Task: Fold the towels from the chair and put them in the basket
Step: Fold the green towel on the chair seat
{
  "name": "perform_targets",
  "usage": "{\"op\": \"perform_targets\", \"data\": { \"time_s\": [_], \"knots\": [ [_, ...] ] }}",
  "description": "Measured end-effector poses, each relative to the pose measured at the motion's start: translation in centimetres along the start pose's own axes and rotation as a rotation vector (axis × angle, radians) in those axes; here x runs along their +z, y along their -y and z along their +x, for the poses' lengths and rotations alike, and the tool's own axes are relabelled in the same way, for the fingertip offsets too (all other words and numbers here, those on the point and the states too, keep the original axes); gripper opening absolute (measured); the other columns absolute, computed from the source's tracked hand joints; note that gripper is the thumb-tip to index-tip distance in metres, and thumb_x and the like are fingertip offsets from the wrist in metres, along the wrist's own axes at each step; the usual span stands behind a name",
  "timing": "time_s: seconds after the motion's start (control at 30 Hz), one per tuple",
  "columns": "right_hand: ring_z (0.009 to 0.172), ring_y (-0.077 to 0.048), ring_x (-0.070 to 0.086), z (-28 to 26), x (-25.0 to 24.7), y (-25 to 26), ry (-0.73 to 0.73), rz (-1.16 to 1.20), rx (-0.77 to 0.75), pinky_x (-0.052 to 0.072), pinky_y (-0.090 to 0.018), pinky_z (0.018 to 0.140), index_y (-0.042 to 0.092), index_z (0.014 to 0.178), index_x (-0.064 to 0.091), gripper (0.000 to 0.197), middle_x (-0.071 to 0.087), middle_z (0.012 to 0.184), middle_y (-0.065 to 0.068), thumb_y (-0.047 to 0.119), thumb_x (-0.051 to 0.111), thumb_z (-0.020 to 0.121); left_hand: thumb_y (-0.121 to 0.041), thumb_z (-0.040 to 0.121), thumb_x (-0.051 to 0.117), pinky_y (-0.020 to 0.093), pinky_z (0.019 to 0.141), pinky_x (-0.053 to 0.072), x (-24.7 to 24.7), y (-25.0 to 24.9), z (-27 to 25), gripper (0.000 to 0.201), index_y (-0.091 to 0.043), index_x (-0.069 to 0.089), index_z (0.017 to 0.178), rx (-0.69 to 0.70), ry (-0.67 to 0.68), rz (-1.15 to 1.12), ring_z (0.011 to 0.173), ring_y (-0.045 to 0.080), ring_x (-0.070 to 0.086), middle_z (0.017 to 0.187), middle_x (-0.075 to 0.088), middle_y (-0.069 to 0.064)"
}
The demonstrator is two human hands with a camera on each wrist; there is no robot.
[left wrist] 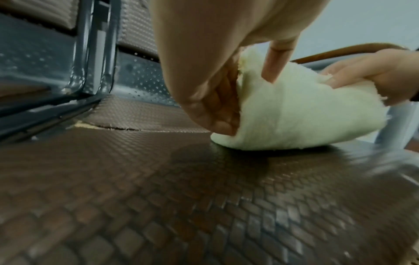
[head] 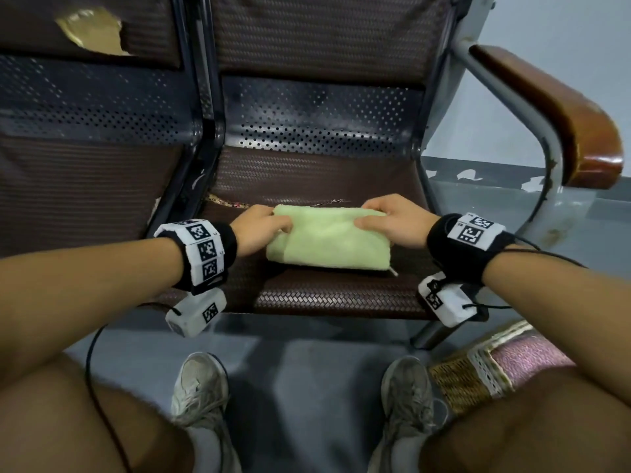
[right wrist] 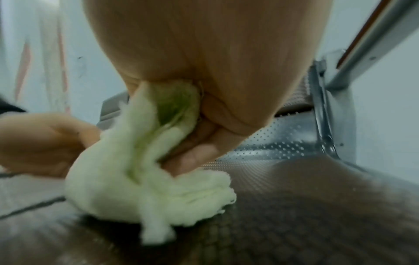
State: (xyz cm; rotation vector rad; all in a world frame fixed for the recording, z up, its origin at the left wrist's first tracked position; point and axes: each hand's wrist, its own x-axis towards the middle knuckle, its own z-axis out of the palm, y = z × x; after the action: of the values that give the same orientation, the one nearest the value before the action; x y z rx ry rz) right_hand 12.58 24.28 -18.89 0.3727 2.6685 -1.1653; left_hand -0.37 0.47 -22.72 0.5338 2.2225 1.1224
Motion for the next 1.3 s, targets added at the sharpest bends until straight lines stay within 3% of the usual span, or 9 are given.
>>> {"op": "perform_targets", "data": {
  "time_s": [0.13, 0.37, 0.5, 0.6, 0.7, 0.87, 1.0, 1.17, 1.3],
  "knots": [
    [0.087, -0.016, 0.068, 0.7, 1.0, -1.0, -0.015, -0.036, 0.096, 0.054, -0.027, 0.069, 0.018, 0.106, 0.068, 0.022, 0.071, 0.102, -0.004, 0.036, 0.061, 0.096, -0.038, 0.088, 0.059, 0.039, 0.095, 0.049, 0.5, 1.0, 1.0, 0.034, -0.011, 0.068, 0.108, -0.083, -0.066, 0.153, 0.106, 0.027, 0.062, 0.113, 0.067, 0.006],
    [0.108, -0.024, 0.063, 1.4, 1.7, -1.2, -0.146, -0.303, 0.141, 0.044, -0.027, 0.083, 0.018, 0.109, 0.07, 0.031, 0.069, 0.115, -0.005, 0.042, 0.055, 0.096, -0.071, 0.079, 0.059, 0.036, 0.097, 0.048, 1.8, 0.6, 1.7, 0.092, -0.003, 0.049, 0.14, -0.337, -0.053, 0.164, 0.118, 0.03, 0.056, 0.139, 0.054, 0.013],
    [0.109, -0.023, 0.061, 0.6, 1.4, -0.6, -0.127, -0.327, 0.164, 0.049, -0.031, 0.087, 0.02, 0.114, 0.063, 0.025, 0.065, 0.116, -0.003, 0.029, 0.06, 0.09, -0.043, 0.078, 0.076, 0.039, 0.102, 0.048, 2.4, -1.6, 1.7, 0.066, -0.009, 0.056, 0.131, -0.195, -0.102, -0.032, 0.117, 0.028, 0.059, 0.133, 0.059, 0.011],
    [0.125, -0.019, 0.054, -0.5, 0.4, 0.4, -0.135, -0.162, 0.025, 0.044, -0.029, 0.101, 0.018, 0.142, 0.044, 0.063, 0.054, 0.137, -0.002, 0.024, 0.07, 0.085, -0.027, 0.069, 0.085, 0.047, 0.09, 0.056, 2.1, -5.3, 0.5, 0.035, -0.018, 0.064, 0.096, 0.045, -0.161, -0.214, 0.1, 0.028, 0.068, 0.109, 0.071, 0.011],
    [0.124, -0.01, 0.055, -2.4, -1.1, 2.3, -0.157, 0.199, -0.054, 0.047, -0.029, 0.102, 0.024, 0.154, 0.024, 0.098, 0.051, 0.141, 0.006, 0.029, 0.083, 0.077, -0.012, 0.07, 0.085, 0.038, 0.077, 0.059, 1.9, -9.2, -0.9, 0.03, -0.019, 0.07, 0.095, 0.235, 0.038, -0.347, 0.089, 0.02, 0.072, 0.098, 0.075, 0.006],
    [0.1, -0.021, 0.072, -5.4, -4.6, 3.0, -0.303, 0.516, -0.088, 0.06, -0.03, 0.082, 0.004, 0.122, 0.062, 0.039, 0.074, 0.109, -0.008, 0.012, 0.074, 0.086, -0.022, 0.074, 0.083, 0.039, 0.081, 0.059, 3.5, -13.4, -2.4, 0.057, -0.024, 0.06, 0.126, 0.231, 0.095, -0.55, 0.1, 0.021, 0.071, 0.117, 0.07, 0.0],
    [0.101, -0.022, 0.071, -9.7, -7.7, 1.2, -0.386, 0.638, -0.009, 0.06, -0.031, 0.076, 0.006, 0.126, 0.058, 0.04, 0.071, 0.116, -0.008, 0.019, 0.07, 0.09, -0.02, 0.072, 0.082, 0.04, 0.099, 0.053, 7.2, -15.8, -4.1, 0.067, -0.017, 0.054, 0.133, 0.227, 0.368, -0.297, 0.112, 0.016, 0.067, 0.125, 0.068, -0.001],
    [0.081, -0.013, 0.072, -18.2, -10.3, -3.5, -0.539, 0.695, 0.127, 0.055, -0.025, 0.067, -0.001, 0.121, 0.061, 0.03, 0.074, 0.099, -0.005, 0.008, 0.064, 0.092, -0.005, 0.084, 0.073, 0.031, 0.089, 0.056, 15.5, -19.2, -5.0, 0.047, -0.013, 0.059, 0.129, 0.267, 0.598, -0.193, 0.107, 0.013, 0.069, 0.119, 0.071, -0.002],
    [0.097, -0.019, 0.072, -26.1, -10.7, -9.0, -0.713, 0.706, 0.315, 0.058, -0.029, 0.079, 0.003, 0.124, 0.062, 0.033, 0.072, 0.115, -0.009, 0.007, 0.063, 0.091, -0.003, 0.087, 0.067, 0.021, 0.064, 0.057, 23.9, -21.4, -6.5, 0.039, -0.016, 0.059, 0.122, 0.253, 0.739, -0.183, 0.087, 0.007, 0.073, 0.112, 0.072, -0.001]
  ]
}}
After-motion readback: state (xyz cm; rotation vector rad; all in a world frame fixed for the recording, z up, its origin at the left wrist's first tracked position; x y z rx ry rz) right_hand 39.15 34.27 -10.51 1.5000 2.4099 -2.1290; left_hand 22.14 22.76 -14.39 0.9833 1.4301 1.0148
